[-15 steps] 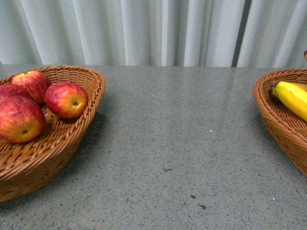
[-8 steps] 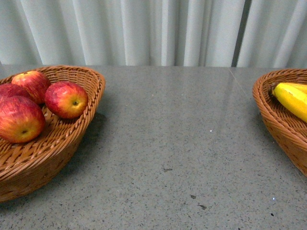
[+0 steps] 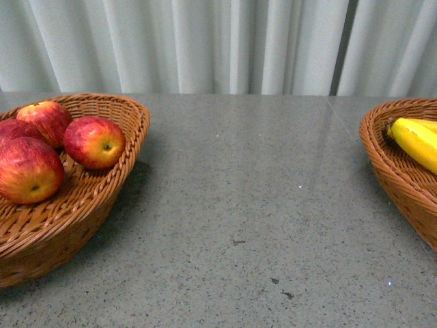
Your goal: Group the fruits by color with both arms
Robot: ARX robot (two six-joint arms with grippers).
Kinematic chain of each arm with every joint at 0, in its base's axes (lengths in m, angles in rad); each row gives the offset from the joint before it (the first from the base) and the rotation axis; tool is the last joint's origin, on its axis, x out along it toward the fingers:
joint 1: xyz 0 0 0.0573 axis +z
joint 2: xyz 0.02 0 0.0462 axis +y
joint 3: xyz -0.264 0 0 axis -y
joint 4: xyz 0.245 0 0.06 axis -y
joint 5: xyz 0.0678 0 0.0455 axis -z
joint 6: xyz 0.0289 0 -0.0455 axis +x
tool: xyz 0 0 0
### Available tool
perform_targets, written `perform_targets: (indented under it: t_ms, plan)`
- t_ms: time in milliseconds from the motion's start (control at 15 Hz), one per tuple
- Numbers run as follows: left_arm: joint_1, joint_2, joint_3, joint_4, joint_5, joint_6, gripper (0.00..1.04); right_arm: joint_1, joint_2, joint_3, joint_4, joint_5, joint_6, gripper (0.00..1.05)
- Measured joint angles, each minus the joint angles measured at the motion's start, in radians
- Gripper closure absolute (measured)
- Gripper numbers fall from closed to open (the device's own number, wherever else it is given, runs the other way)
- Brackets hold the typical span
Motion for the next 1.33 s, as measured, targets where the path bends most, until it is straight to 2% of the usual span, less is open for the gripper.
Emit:
perform_targets:
  t_ms: [67, 200, 267, 333, 467, 600, 1200, 1267, 1333]
  plan:
    - [0.0, 0.0, 0.0, 0.0, 0.0, 0.0, 0.07, 0.006, -0.103, -0.06, -0.001, -0.024, 0.048, 0.07]
    - [0.0, 0.0, 0.0, 0.0, 0.001, 0.0, 0.07, 0.135, -0.383, -0.205, -0.066, 0.367, 0.054, 0.26]
    - [0.0, 0.0, 0.0, 0.0, 0.0, 0.0, 0.07, 0.147, -0.518, -0.316, -0.085, 0.536, 0.051, 0.39]
    - [0.0, 0.0, 0.0, 0.0, -0.002, 0.0, 0.07, 0.132, -0.611, -0.413, -0.066, 0.642, 0.051, 0.5]
    - [0.0, 0.0, 0.0, 0.0, 0.0, 0.0, 0.07, 0.13, -0.707, -0.58, -0.014, 0.665, 0.051, 0.8]
    - [0.0, 0.0, 0.0, 0.0, 0.0, 0.0, 0.07, 0.13, -0.754, -0.64, 0.005, 0.664, 0.046, 1.03]
    - [0.0, 0.0, 0.0, 0.0, 0.0, 0.0, 0.07, 0.13, -0.901, -0.773, -0.008, 0.664, 0.047, 1.03]
    - [0.0, 0.0, 0.0, 0.0, 0.001, 0.0, 0.07, 0.13, -0.974, -0.776, -0.116, 0.663, 0.047, 1.03]
    - [0.0, 0.0, 0.0, 0.0, 0.0, 0.0, 0.07, 0.13, -1.051, -0.793, -0.142, 0.665, 0.047, 1.03]
